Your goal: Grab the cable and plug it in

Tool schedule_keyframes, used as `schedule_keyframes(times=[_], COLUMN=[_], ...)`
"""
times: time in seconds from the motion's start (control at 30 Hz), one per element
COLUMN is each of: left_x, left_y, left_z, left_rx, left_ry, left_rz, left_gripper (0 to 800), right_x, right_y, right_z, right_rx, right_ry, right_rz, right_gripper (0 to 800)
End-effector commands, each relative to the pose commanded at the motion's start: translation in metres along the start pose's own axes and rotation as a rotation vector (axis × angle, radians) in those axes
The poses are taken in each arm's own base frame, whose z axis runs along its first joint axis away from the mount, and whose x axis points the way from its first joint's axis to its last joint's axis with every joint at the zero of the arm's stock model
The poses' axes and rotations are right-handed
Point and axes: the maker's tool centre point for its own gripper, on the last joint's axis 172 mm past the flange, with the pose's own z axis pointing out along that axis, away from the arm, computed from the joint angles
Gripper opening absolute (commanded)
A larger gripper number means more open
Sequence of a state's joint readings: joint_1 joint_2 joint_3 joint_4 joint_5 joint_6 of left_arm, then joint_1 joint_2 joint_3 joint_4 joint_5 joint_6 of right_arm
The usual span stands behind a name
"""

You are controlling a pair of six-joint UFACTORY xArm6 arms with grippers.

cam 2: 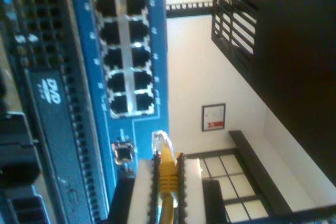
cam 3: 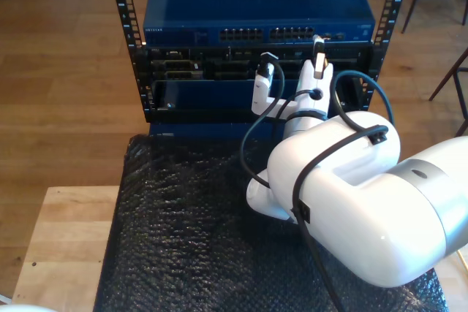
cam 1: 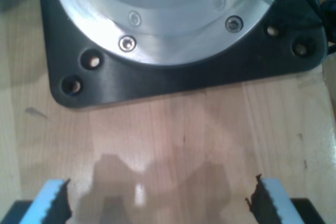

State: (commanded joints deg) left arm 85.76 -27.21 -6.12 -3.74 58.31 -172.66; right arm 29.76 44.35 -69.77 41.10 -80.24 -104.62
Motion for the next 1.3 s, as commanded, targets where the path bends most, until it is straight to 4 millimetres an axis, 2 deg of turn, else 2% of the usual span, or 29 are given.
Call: schedule_keyframes(times=[0.23,0.77,1.0,1.3], left_x=[0.000,0.000,0.000,0.000], left_y=[0.000,0.000,0.000,0.000], left_z=[0.000,0.000,0.000,0.000], left_rx=[0.000,0.000,0.000,0.000], left_ry=[0.000,0.000,0.000,0.000], left_rz=[0.000,0.000,0.000,0.000], left_gripper=[800,800,800,800], right_x=[-0.001,0.000,0.007,0.001], right_y=[0.000,-0.002,0.002,0.001], right_z=[0.007,0.010,0.011,0.014], right_rx=[-0.003,-0.004,-0.015,-0.016], right_ry=[0.000,0.007,0.033,0.026], right_rz=[0.005,0.005,0.001,-0.002], right_gripper=[0,0,0,0])
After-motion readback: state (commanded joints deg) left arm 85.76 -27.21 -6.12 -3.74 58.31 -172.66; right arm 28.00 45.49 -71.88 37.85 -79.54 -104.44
